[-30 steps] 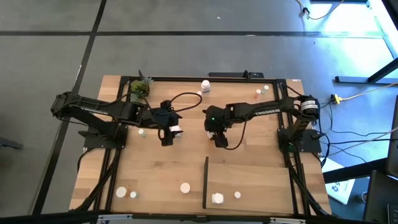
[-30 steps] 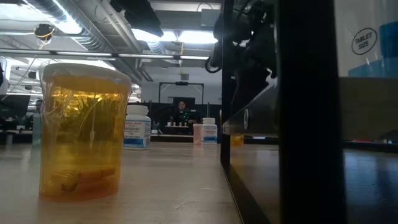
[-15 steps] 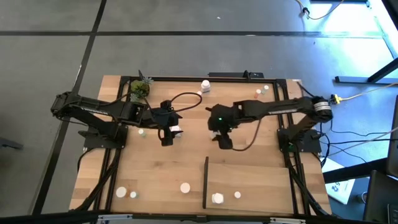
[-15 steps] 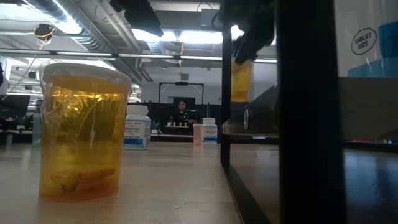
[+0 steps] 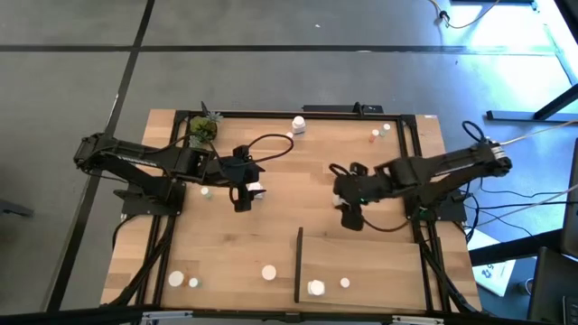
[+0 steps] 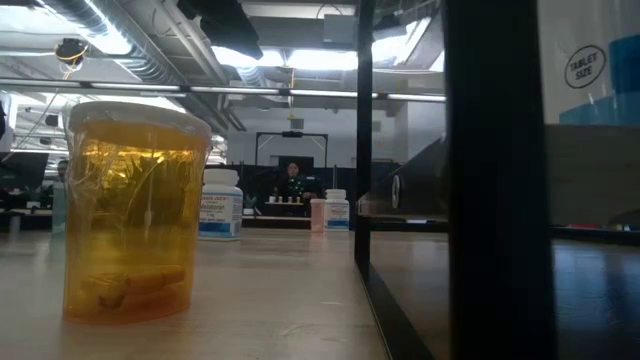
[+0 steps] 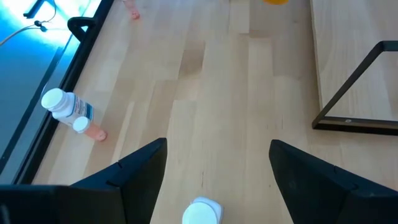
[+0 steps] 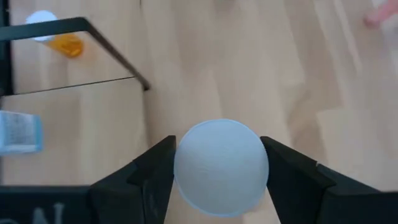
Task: Pick and place medicine bottles onto shelf by color
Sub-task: Put the middle orange pill bottle on the shelf
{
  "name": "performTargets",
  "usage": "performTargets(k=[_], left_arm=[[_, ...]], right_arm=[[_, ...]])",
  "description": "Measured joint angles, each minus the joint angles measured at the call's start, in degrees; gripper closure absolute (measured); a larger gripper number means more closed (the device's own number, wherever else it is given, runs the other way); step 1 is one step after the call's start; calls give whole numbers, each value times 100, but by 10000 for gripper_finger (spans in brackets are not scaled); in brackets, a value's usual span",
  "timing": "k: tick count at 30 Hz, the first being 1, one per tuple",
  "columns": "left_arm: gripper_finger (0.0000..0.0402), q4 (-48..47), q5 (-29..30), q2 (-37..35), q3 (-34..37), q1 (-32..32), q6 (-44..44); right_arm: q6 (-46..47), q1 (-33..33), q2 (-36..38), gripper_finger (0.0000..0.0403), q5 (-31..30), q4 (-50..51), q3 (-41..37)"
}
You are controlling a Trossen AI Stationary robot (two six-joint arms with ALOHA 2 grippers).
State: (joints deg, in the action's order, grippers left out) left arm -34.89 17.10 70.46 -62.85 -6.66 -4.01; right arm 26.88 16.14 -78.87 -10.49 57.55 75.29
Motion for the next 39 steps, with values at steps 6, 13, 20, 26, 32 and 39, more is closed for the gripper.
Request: performTargets(k=[6,13,20,26,32,39], left_arm=[[124,438,-10,0,0,-7,5],[124,1804,-958,0,0,-329,11],[124,2667,-1191,0,0,-1066,112],[124,2692,-1183,0,0,-1693,120],[124,2679,-662,0,-1,-2014,133],[124,2584,-608,1,0,-2089,463]], right_arm=[[623,646,191,183,1,310,0],[1021,1619,516,183,-1,472,0],[1216,2768,560,183,-40,379,-160],[1328,3173,549,183,-184,-66,-524],[1320,3318,375,183,-148,-462,-792],[1492,3326,-196,183,-9,-898,-819]])
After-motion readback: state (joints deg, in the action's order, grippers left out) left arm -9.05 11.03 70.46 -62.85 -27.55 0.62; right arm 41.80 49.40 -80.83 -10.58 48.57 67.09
